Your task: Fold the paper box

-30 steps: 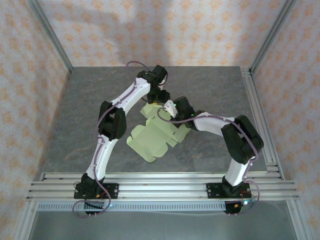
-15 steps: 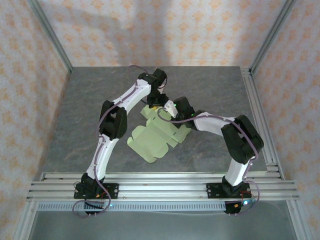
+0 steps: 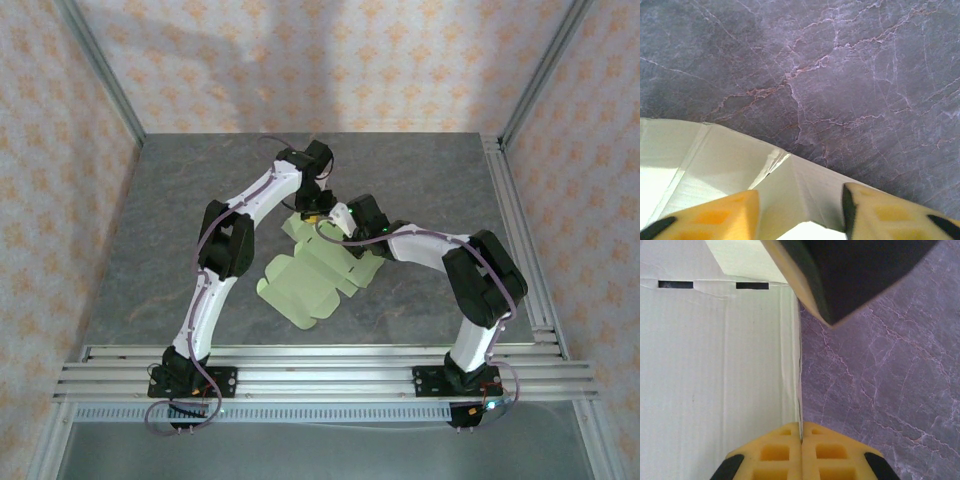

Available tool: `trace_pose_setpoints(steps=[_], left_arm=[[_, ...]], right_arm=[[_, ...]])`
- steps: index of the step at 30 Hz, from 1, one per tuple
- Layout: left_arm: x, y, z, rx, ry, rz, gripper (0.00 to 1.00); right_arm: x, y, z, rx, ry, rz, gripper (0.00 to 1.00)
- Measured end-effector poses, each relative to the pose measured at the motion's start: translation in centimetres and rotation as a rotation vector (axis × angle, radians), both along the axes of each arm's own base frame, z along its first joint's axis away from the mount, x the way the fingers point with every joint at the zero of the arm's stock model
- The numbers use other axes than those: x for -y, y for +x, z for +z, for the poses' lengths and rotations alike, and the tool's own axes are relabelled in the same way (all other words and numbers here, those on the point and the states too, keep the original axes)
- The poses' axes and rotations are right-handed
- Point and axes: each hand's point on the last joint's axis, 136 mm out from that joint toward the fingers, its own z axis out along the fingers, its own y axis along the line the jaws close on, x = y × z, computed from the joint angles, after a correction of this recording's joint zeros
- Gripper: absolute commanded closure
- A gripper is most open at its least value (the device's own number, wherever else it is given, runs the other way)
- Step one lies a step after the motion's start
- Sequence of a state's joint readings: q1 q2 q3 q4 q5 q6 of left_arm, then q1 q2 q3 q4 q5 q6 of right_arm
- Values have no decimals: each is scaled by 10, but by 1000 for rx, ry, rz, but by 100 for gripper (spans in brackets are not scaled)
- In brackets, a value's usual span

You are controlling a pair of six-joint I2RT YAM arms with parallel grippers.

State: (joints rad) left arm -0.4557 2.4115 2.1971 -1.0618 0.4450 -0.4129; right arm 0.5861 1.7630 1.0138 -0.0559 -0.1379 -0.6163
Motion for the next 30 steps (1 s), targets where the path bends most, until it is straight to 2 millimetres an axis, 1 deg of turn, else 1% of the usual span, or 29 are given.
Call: trace_pose_setpoints(steps=[3, 8, 12, 16, 18, 20, 22, 30], left_arm=[[0, 0, 0, -2, 0, 4, 43], [1, 0, 1, -3, -7, 3, 43], [5, 1, 6, 0, -27, 0, 44], [6, 3, 12, 6, -47, 3, 49], [6, 3, 12, 2, -53, 4, 53], [6, 3, 12, -2, -54, 8, 61], [7, 2, 12, -6, -58, 12, 66], [7, 1, 10, -21, -61, 30, 75]], right_arm=[[0, 1, 0, -20, 34, -7, 100], [0, 2, 3, -75, 113, -12, 100], [-2, 2, 8, -109, 158, -2, 100], [-4, 8, 14, -122, 176, -7, 100], [-5, 8, 13, -131, 179, -6, 100], [-6, 7, 11, -139, 180, -5, 100], [-6, 7, 10, -145, 181, -7, 100], [-5, 6, 7, -145, 167, -2, 100]])
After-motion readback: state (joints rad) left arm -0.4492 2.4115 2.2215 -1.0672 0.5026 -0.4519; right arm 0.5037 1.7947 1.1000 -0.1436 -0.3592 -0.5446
